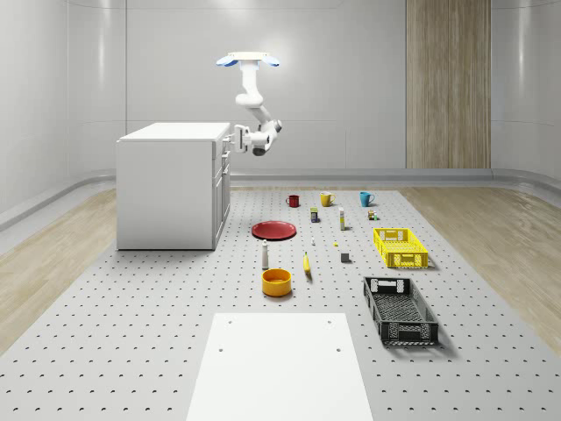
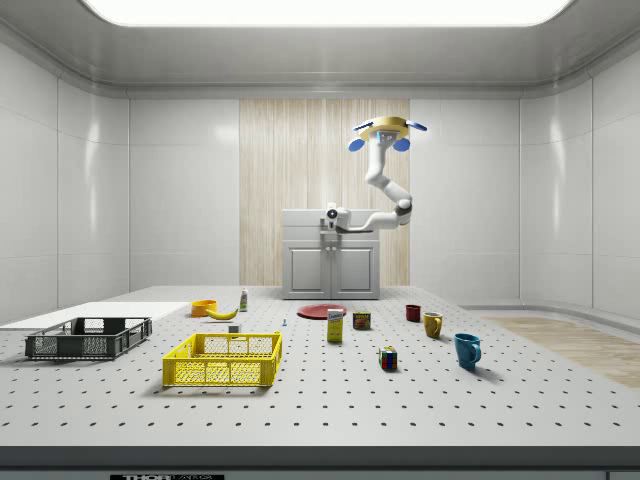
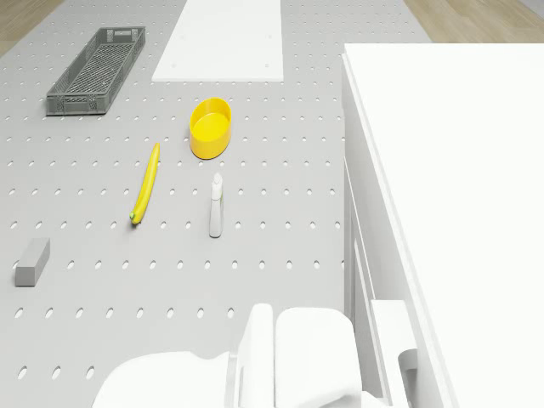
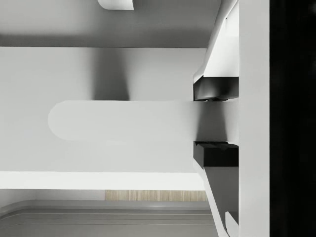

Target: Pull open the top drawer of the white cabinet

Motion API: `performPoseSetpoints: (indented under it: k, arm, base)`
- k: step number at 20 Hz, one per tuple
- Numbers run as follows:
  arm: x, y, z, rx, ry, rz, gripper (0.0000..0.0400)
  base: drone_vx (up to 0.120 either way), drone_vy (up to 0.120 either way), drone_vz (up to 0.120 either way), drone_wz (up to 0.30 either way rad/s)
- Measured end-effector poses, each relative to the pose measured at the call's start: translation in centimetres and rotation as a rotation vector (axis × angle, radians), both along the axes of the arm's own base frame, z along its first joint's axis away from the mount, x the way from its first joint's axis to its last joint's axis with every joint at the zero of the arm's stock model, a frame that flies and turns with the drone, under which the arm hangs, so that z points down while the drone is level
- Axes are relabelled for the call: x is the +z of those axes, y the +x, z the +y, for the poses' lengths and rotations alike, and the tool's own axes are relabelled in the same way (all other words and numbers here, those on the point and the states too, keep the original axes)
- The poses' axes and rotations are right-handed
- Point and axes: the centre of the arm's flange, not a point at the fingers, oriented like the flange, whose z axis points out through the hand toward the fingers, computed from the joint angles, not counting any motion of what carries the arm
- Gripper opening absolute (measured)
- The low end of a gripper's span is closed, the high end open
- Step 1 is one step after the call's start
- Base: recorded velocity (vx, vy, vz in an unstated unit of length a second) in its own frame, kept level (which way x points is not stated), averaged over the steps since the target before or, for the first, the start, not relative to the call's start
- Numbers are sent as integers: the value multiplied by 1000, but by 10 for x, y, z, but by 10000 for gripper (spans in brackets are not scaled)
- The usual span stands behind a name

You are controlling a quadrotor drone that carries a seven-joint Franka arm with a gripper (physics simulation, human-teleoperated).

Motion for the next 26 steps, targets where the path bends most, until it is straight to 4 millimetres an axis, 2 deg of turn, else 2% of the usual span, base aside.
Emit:
performPoseSetpoints:
  k: [7,21,24,26]
  arm:
    - [0,0,-24,0,1,3,108]
    - [0,0,-58,0,2,4,105]
    - [0,0,-64,0,2,4,202]
    - [0,0,-66,0,2,4,243]
  base:
    - [0,0,0,0]
    - [0,0,0,0]
    - [0,0,0,0]
    - [0,0,0,0]
